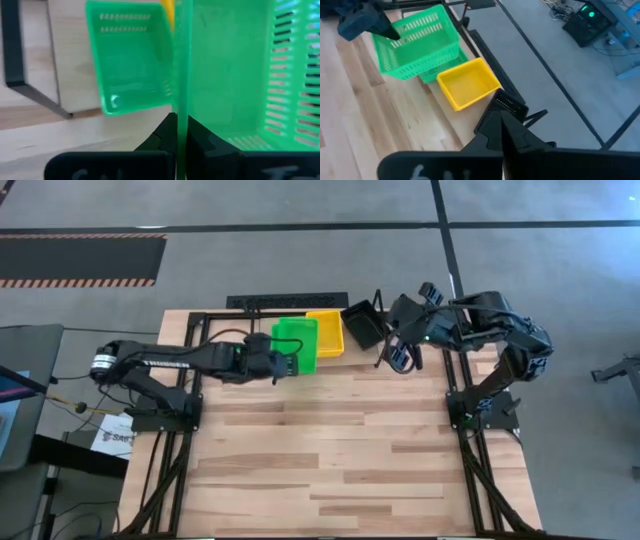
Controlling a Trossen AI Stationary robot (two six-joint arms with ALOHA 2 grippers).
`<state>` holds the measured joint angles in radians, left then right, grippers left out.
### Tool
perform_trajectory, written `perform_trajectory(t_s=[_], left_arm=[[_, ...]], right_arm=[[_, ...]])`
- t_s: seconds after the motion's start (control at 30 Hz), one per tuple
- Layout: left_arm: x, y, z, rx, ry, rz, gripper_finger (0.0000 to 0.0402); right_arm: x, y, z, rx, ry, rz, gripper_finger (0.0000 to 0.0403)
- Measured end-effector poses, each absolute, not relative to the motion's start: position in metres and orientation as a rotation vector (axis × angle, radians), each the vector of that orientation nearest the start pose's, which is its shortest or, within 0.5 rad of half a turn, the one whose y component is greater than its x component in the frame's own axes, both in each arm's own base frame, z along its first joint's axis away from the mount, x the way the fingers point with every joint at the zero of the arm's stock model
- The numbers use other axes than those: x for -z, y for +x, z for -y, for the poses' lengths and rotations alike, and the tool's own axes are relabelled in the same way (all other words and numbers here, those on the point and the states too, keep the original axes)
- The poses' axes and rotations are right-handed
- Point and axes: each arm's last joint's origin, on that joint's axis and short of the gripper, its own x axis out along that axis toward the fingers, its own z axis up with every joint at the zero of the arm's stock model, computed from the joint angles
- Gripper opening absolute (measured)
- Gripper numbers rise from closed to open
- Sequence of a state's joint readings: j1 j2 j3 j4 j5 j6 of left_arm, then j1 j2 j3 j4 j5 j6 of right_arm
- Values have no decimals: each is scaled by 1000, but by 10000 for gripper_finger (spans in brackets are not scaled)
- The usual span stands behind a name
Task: Stack baskets on shelf by color
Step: Stack the green bin on top of the green bins on the shelf
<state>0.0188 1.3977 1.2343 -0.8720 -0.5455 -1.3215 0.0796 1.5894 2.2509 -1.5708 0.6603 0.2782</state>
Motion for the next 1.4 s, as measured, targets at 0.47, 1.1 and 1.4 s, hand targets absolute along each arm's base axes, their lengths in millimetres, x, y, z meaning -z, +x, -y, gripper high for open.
perform_trajectory(t_s=[0.47,1.1,1.4], left_arm=[[-296,259,-40,-1175,-960,-629,0],[-274,274,-82,-1227,-1001,-696,0],[-274,269,-95,-1255,-1011,-693,0]], right_arm=[[-496,232,34,827,-183,-809,2],[-516,188,46,908,-109,-714,1],[-516,189,46,903,-112,-719,0]])
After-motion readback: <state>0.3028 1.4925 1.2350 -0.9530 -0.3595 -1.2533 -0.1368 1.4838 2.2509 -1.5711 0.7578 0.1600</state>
